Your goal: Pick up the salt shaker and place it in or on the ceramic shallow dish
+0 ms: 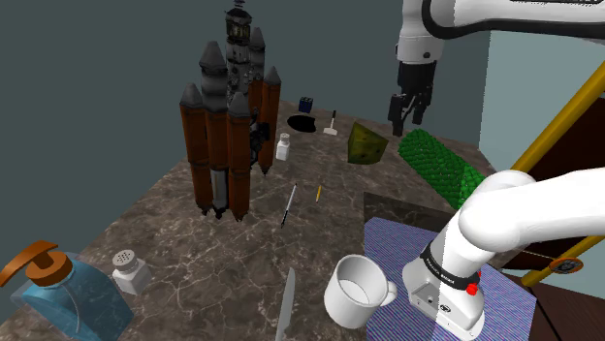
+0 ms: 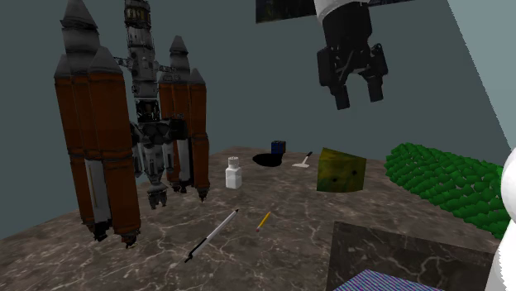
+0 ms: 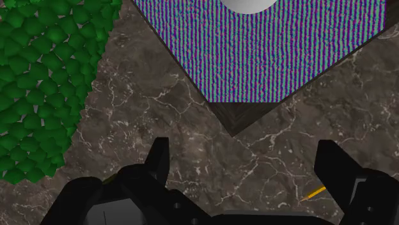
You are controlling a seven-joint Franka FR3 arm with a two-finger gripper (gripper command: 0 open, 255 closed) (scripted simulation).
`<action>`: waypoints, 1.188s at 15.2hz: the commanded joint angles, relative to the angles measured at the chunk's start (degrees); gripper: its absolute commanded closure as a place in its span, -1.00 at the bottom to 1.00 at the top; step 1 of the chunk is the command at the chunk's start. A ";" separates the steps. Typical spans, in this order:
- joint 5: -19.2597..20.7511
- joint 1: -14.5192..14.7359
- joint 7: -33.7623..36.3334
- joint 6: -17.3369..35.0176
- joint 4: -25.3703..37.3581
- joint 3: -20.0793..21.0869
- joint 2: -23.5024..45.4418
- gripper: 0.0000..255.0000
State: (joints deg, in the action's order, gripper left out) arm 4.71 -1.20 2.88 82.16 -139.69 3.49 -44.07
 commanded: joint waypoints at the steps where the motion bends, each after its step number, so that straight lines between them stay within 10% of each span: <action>1: 0.00 0.00 0.00 0.00 0.00 0.00 0.00 -1.00; 18: -0.22 0.73 10.31 25.44 12.73 6.65 32.19 -1.00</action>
State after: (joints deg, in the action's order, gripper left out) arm 4.13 -0.48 12.43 106.42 -128.69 9.73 -14.42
